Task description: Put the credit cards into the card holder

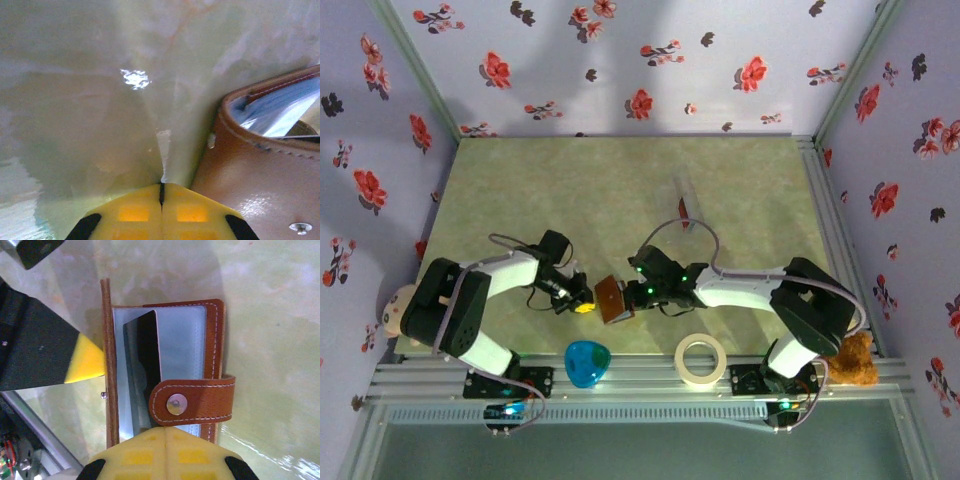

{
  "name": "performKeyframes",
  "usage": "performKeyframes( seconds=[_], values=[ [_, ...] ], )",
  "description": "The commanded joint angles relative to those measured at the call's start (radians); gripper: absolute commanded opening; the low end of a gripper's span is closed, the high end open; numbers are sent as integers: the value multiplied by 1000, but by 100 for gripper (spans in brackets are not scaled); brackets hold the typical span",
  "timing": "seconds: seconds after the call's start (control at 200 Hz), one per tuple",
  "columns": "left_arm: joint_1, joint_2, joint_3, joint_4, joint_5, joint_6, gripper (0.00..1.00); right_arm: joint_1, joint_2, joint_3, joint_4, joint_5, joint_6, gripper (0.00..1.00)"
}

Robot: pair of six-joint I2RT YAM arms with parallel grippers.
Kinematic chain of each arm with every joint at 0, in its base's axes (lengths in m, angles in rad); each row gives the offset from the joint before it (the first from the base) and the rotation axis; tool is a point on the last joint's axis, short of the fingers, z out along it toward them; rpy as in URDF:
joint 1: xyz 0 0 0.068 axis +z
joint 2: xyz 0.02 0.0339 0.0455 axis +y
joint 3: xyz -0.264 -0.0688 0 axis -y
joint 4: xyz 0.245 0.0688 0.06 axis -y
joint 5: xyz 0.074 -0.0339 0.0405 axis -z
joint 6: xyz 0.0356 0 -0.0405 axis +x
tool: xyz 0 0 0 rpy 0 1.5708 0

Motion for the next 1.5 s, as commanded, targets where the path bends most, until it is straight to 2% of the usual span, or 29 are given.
performKeyframes(
  seconds=[0.0,0.24,0.535,0.625,0.78,0.985,1.215,1.495],
  values=[
    [-11,52,-39,92,-17,-6,0,2,21,-5,57,-75,30,6],
    [-11,75,-58,140,-8,-17,0,-7,62,-11,138,-172,79,15],
    [-11,86,-75,179,7,-33,0,-9,98,-2,151,-196,100,25],
    [-12,89,-81,188,8,-34,0,-9,86,-3,123,-165,94,30],
    [-11,106,-90,218,23,-39,0,-10,48,12,1,-68,44,31],
    [-11,132,-96,262,48,-56,0,-9,34,13,-50,-38,33,34],
    [-13,136,-94,264,49,-53,0,-10,85,8,-6,-68,50,32],
    [-15,140,-94,265,50,-53,0,-9,75,18,-7,-79,46,19]
  ],
)
